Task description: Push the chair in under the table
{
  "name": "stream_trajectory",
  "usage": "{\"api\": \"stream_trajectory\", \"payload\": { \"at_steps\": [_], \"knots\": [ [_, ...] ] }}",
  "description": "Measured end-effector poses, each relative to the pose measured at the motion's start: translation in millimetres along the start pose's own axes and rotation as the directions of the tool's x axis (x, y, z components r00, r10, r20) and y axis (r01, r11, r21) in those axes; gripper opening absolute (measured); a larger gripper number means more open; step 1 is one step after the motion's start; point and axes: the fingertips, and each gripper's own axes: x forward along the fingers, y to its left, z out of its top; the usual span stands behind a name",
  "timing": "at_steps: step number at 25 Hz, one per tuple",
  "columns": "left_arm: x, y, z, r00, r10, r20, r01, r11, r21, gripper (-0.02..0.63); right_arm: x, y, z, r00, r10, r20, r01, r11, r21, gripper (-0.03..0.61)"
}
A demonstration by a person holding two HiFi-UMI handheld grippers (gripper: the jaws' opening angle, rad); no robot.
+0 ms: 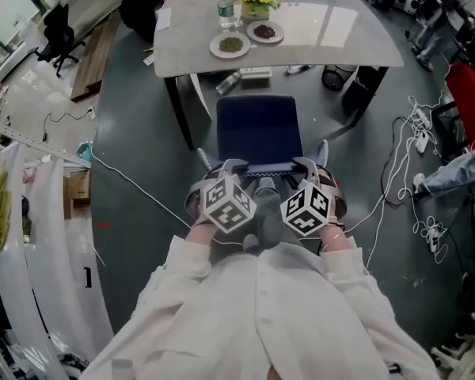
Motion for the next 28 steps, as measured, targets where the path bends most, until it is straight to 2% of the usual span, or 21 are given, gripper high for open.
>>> {"api": "stream_trajectory", "payload": {
  "at_steps": [12, 28],
  "knots": [
    [29.5, 76.6, 15.7, 1.0, 0.019, 0.003, -0.019, 1.0, 0.0, 0.137, 50.3, -59.5, 31.0, 0.999, 0.035, 0.039, -0.034, 0.999, -0.026, 0.15],
    [73.8, 167.4, 41.0, 1.0, 0.023, -0.013, -0.023, 0.999, -0.039, 0.137, 115.8, -138.7, 59.4, 0.996, 0.088, 0.029, -0.087, 0.995, -0.044, 0.15]
  ]
}}
